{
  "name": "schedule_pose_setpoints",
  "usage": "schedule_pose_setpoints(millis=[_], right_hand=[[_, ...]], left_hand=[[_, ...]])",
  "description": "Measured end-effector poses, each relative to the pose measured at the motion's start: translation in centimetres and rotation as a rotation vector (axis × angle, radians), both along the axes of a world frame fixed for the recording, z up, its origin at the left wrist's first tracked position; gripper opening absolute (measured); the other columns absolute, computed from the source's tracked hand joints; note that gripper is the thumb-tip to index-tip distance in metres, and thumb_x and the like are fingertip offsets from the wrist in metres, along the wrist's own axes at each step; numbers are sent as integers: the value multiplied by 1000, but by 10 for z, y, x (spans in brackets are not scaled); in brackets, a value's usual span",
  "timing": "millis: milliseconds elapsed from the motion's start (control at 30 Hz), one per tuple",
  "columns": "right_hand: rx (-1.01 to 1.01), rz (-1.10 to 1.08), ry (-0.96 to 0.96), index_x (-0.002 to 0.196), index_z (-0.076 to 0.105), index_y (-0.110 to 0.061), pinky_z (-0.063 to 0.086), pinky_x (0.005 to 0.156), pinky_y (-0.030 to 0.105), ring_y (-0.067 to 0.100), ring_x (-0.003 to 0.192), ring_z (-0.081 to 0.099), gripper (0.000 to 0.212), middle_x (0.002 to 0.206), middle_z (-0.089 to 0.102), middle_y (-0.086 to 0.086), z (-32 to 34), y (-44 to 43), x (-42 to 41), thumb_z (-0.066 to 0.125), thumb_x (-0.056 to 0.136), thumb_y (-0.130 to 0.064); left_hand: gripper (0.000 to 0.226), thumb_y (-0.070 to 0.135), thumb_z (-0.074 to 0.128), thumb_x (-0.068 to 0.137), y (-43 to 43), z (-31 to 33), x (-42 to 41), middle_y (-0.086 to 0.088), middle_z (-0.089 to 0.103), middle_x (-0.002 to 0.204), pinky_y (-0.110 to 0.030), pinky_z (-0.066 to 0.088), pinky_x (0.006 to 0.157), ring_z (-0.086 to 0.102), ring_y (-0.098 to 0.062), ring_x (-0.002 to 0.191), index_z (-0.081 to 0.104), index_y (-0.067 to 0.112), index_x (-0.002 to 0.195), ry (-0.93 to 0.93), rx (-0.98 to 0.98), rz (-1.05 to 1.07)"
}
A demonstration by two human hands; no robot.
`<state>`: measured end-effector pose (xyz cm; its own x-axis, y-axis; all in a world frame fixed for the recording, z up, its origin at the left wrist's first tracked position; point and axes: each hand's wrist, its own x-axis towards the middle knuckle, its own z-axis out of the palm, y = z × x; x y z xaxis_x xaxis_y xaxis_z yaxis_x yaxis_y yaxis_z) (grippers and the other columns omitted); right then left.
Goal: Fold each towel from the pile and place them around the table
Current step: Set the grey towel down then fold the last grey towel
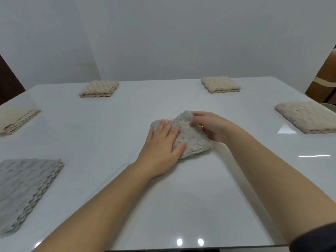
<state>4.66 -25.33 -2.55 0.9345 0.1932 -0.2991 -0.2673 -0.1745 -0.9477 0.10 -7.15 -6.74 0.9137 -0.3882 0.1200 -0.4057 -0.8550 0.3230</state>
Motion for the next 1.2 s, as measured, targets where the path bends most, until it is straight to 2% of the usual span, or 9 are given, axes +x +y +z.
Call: schedule_pose_setpoints(millis=[267,367,500,633,700,833,933,1033,1200], right_hand=[[-789,-100,-588,137,52,-14,44,94,33,26,112,57,41,122,63,9,-28,13,18,51,96,-16],[-926,-94,-692,144,42,-17,46,89,39,30,112,55,47,127,55,9,-37,13,17,50,98,-22],[-946,-48,-768,142,42,-18,46,87,40,30,109,56,46,124,55,8,-37,10,16,51,98,-26],[-962,-29,-749,145,39,-21,46,89,39,27,113,56,47,127,57,5,-31,9,13,49,99,-31],[-1017,-76,-749,146,36,-24,45,85,37,24,112,57,46,133,53,2,-24,10,9,42,102,-35],[-1016,-42,-651,145,36,-15,39,98,41,27,125,48,46,140,49,7,-13,24,-2,33,104,-34],[-1070,111,-506,127,45,-11,33,102,47,29,125,43,43,131,50,7,-24,37,-4,25,103,-41],[-1120,193,-461,131,43,-13,25,108,54,27,134,33,51,138,43,5,-38,40,-2,19,102,-48],[-1110,161,-531,139,40,-18,21,110,52,24,138,29,54,142,42,0,-46,38,-4,18,101,-50]], left_hand=[[63,52,20,99,-12,-3,0,0,7,163,-51,-8,119,-7,-16,150,17,21,154,-46,188,99],[50,46,28,98,-8,6,5,3,35,150,-50,6,119,22,-18,145,44,21,138,-103,8,132],[48,27,46,97,17,28,40,-1,47,145,-37,31,111,42,-21,133,40,18,143,19,-345,285],[40,18,56,92,38,33,61,2,67,102,-26,49,75,63,-16,95,53,15,132,247,-530,341],[28,17,61,90,43,31,59,-1,68,93,-30,55,75,67,-17,83,63,14,118,270,-564,359],[13,18,64,90,49,32,34,-3,68,82,-21,48,59,62,-15,61,67,13,101,325,-576,371],[12,22,64,90,56,37,12,-8,67,79,-19,42,46,57,-16,57,68,13,98,441,-567,366],[19,29,67,88,62,42,-1,-3,63,76,-24,37,52,54,-15,57,70,11,94,592,-567,337],[26,30,79,77,65,39,0,-1,64,73,-19,37,53,51,-12,60,68,10,91,517,-615,151]])
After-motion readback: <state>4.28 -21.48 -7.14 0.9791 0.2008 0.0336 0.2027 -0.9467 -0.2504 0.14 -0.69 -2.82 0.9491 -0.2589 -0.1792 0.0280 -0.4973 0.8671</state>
